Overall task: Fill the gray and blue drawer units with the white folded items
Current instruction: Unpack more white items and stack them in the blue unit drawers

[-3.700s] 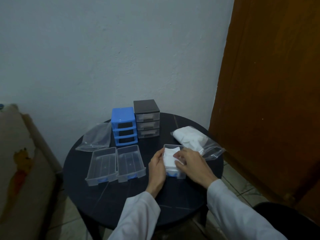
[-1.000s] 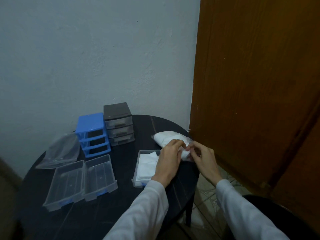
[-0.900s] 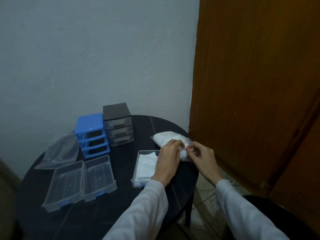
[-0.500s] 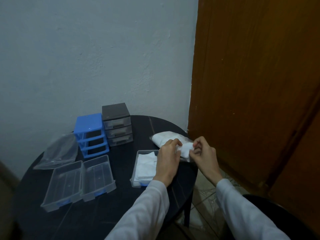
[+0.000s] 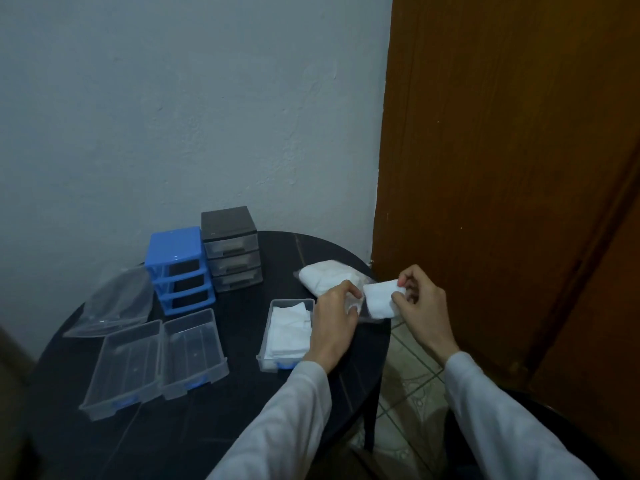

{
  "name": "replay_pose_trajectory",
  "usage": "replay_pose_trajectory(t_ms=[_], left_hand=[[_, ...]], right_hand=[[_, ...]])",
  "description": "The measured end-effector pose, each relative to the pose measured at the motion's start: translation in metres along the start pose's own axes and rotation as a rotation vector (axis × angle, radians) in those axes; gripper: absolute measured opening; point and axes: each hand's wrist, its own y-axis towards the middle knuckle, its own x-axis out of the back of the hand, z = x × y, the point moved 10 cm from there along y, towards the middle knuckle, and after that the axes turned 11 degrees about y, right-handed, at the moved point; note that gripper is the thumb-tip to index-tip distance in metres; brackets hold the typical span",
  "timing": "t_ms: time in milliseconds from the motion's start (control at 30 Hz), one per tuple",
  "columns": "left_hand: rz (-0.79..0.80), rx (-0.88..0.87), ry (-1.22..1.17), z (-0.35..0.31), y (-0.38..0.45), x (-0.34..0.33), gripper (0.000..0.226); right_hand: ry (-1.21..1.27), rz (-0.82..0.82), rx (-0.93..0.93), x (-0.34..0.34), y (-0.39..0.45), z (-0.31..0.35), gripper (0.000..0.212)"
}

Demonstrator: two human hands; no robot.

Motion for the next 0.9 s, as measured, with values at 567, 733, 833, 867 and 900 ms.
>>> replay_pose_trajectory(t_ms=[567,733,833,867,900], left_hand=[[-0.087,0.309,-0.225,0.106,-0.019,0.072,0.034],[0.003,0.39,-0.42,0.121,-0.025,0.052,0.032],[-0.005,0.438,-0.48,0.129,-0.029,0.048,0.037],[-0.005,0.453,-0.49,0.131,-0.03,0.046,0.038],[-0.004,0.457,-0.493,0.132,-0.031,0.045,0.039]], right_hand=[[0.026,0.315,-0.074,-0.114,0.01,0.028,0.017],[-0.001,0.405,-0.185,-0.15,0.007,0.014,0.02],[-0.099,0.439,-0.213,-0.163,0.007,0.003,0.023],[-0.15,0.449,-0.202,-0.166,0.006,0.0,0.022],[-0.207,0.455,-0.182,-0.168,0.006,-0.001,0.022]])
